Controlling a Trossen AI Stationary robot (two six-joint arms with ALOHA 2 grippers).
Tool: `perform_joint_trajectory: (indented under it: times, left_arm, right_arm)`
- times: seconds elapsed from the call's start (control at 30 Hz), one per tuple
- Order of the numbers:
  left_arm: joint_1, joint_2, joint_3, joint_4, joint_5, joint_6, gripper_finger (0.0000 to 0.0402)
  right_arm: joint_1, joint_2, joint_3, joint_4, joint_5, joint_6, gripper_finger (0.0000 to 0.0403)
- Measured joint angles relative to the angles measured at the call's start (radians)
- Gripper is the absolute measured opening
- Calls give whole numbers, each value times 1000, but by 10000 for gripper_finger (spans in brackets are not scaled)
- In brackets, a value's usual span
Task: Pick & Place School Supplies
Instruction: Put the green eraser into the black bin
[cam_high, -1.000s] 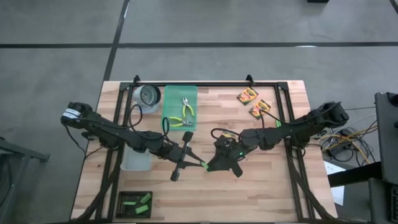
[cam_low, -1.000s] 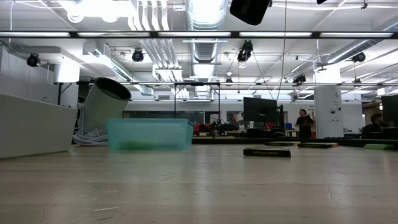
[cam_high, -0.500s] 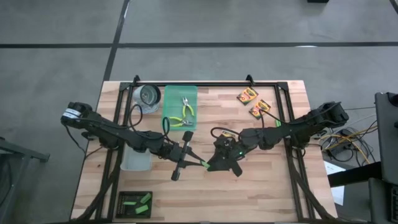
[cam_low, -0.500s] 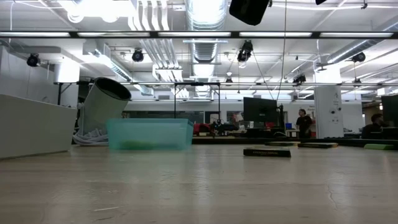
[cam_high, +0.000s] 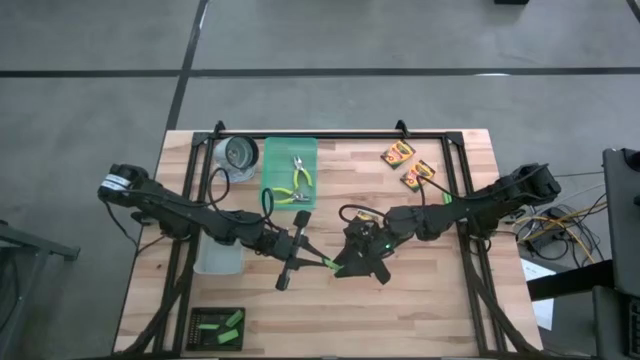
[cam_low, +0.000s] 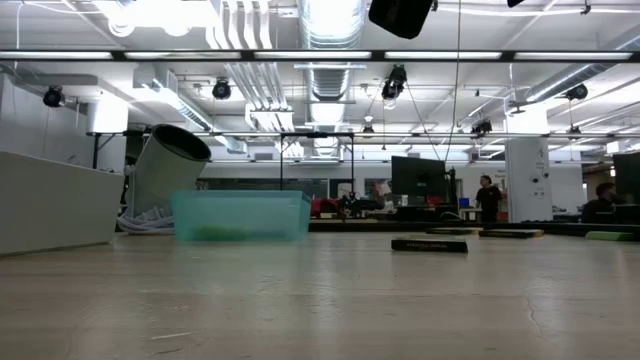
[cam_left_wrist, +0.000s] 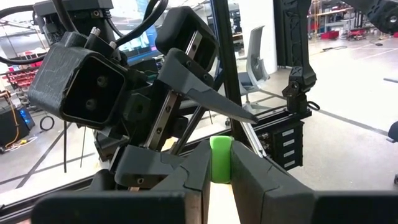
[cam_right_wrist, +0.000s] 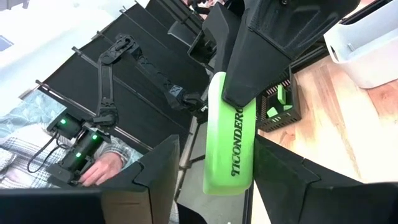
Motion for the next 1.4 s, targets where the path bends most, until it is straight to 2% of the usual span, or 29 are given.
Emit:
perform_joint_trajectory:
  times: [0.37,0.8,0.97,1.4]
  left_arm:
    - [0,1,0,0,0,0,49]
    - [2,-1,0,1,1,19,49]
    - [2,-2,2,5,2,23,49]
    - [2,-3,2,2,1,23,49]
  right_arm:
    - [0,-1,0,0,-3,7,208]
    - [0,-2,0,-2,-3,7,208]
    - [3,-2,0,-4,-38,33,208]
    - [56,-2,-1,-87,-55,41,206]
